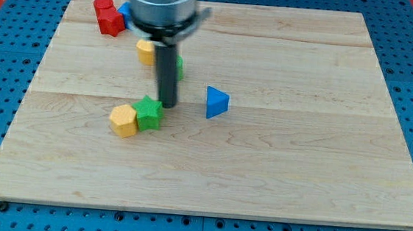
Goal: Move the green star above the hexagon
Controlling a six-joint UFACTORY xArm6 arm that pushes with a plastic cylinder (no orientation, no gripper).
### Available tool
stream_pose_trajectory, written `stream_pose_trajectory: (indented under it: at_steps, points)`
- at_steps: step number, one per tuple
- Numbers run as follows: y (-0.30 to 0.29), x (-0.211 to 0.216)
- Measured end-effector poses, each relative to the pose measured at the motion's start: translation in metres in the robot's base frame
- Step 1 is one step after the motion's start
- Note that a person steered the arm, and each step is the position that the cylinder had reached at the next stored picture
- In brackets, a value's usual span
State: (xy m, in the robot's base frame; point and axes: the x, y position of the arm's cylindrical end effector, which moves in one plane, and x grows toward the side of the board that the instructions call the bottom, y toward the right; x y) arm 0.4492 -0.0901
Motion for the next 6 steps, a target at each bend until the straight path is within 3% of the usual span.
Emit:
stream_pose_trajectory:
  at_steps: [1, 2, 4, 5, 6]
  points:
    - [-0.052, 0.011]
    - [-0.063, 0.008]
    - [0.019, -0.021]
    - [0.054, -0.004]
    - [0.05, 0.015]
